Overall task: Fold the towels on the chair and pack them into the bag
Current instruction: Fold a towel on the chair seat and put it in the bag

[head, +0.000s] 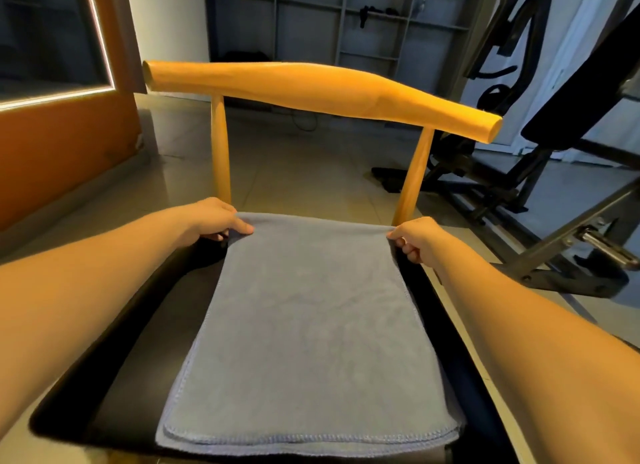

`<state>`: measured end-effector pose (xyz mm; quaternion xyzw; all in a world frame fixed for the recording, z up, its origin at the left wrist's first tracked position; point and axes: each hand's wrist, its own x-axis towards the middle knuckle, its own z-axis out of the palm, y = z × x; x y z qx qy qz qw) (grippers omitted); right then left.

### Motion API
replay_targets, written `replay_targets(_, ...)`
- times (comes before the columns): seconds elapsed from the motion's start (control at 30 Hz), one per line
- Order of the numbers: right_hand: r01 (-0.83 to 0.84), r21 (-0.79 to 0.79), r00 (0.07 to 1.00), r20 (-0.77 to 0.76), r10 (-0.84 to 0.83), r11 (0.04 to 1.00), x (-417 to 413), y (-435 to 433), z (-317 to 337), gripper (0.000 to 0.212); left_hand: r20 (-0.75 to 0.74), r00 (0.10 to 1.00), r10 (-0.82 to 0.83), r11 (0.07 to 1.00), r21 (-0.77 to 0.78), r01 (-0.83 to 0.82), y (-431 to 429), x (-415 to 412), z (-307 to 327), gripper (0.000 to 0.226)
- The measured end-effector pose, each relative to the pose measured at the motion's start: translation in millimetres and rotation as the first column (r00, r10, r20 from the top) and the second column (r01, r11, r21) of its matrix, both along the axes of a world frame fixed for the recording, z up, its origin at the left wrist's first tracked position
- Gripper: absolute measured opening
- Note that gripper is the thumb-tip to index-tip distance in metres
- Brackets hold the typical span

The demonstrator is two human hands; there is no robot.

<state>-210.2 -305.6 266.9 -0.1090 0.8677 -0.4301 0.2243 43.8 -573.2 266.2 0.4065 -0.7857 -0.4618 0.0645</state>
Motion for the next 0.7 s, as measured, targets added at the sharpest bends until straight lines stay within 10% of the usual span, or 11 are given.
replay_targets(0.17, 0.079, -0.105, 0.990, 0.128, -0.065, 0.991, 6, -3, 17, 0.010, -0.205, 0.978, -0.050, 0.970, 0.222, 0.096, 7, 8, 14, 0.018)
replay_targets(0.4, 0.138, -0.280, 0.985, 0.141, -0.102, 0.950, 19, -5, 32, 0.014, -0.250, 0.968, -0.005, 0.971, -0.234, -0.055, 9, 9, 27, 0.015)
replay_targets(0.7, 0.104, -0.350, 0.994, 0.061, -0.088, 0.931, 56, 48, 52, 0.011, -0.336, 0.934, -0.122, 0.895, -0.444, -0.042, 56, 58, 43, 0.005)
